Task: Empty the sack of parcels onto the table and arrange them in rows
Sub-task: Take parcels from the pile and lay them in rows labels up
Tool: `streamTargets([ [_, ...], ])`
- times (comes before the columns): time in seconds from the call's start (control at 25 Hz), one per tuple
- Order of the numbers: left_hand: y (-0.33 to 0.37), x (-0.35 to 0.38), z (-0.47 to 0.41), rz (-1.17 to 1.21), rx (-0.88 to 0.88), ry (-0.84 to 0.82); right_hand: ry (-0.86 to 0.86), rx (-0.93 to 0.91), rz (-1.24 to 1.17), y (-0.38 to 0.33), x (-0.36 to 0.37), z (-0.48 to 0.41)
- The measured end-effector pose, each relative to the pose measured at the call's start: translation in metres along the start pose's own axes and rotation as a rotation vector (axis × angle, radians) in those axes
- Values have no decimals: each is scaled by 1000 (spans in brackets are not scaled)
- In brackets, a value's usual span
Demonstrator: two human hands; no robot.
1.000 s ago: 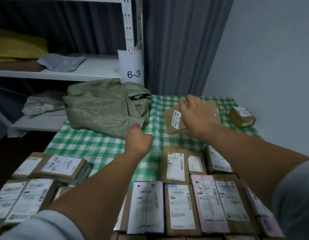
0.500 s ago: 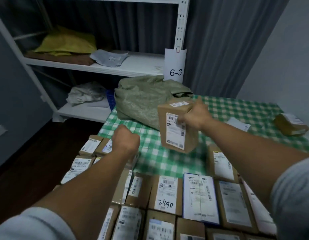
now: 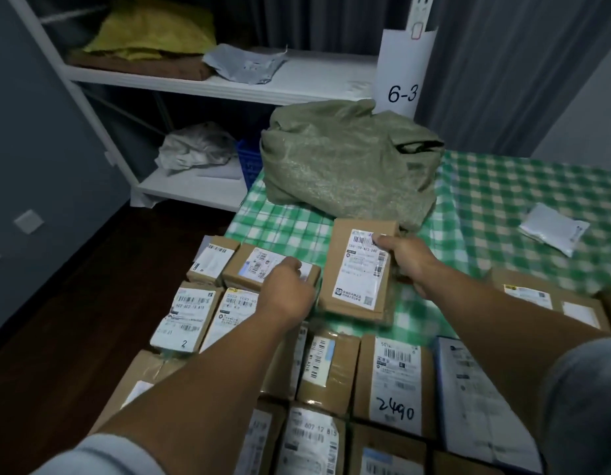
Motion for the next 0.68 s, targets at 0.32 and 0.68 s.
streamTargets([
  [0.32,-9,31,-4,-60,-33,-95,-90,78,279,39,15,-11],
  [0.68,10,41,1,-47,-38,-135,-190,55,398,37,-4,8],
])
Point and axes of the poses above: each hand's wrist, its own z-axis away from the middle knuckle, its own x-axis out of the palm, y = z × x, the point moved 6 cm from there along -z, towards the middle knuckle, and after that the axes turned 15 degrees about y, right-handed, at the moved point
